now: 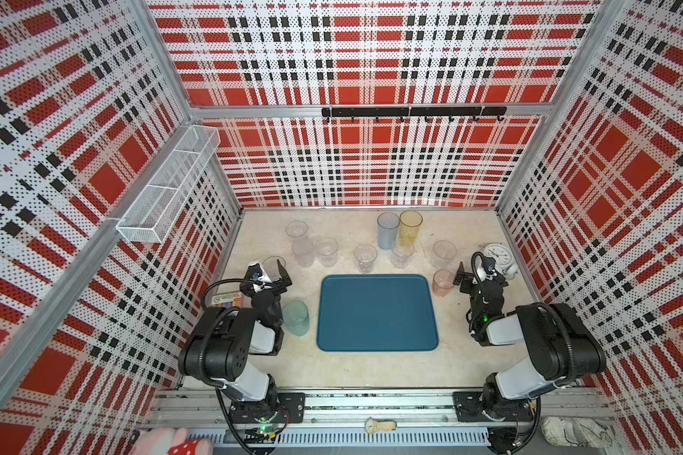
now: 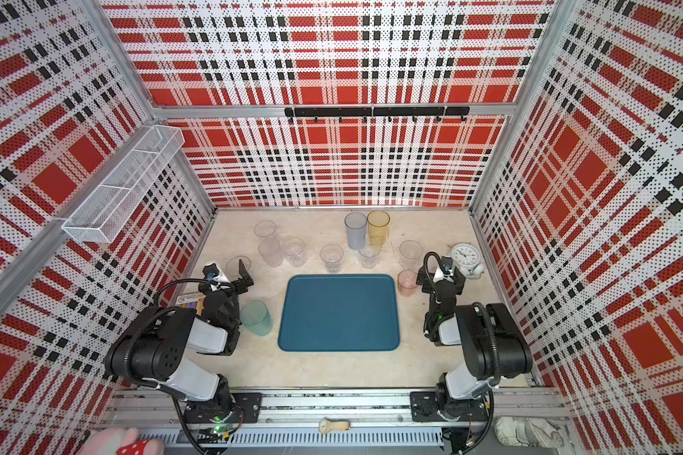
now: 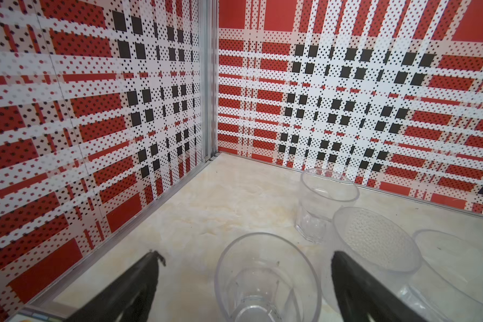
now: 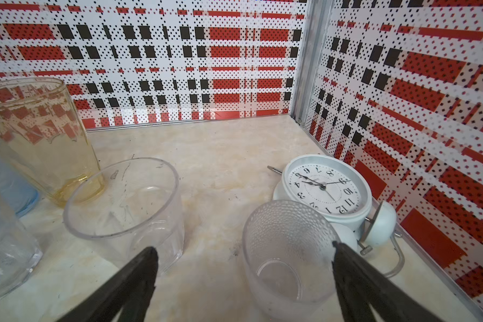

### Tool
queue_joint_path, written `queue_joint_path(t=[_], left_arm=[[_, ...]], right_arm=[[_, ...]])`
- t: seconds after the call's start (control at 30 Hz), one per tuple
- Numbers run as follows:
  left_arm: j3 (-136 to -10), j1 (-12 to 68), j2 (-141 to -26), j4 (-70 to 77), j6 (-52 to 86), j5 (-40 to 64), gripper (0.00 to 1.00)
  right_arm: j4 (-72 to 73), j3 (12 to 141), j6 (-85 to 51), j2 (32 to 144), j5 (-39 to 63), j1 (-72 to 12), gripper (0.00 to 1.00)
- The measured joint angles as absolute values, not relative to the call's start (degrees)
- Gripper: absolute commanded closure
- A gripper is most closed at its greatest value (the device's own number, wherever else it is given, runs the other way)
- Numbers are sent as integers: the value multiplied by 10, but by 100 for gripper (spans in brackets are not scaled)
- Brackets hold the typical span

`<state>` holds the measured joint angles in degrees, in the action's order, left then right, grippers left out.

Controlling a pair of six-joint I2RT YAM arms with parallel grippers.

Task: Place the glasses into the tray
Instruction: Pick up the glass from the top-center of the table.

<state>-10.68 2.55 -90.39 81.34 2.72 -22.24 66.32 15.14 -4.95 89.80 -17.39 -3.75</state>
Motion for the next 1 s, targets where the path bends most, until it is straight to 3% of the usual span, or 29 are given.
queue_joint_path(t=[1.0], left_arm=[[-107,25,-904,813,27,-214,2]], right_arm=[[663,151,-50,898,-174,-37,0]])
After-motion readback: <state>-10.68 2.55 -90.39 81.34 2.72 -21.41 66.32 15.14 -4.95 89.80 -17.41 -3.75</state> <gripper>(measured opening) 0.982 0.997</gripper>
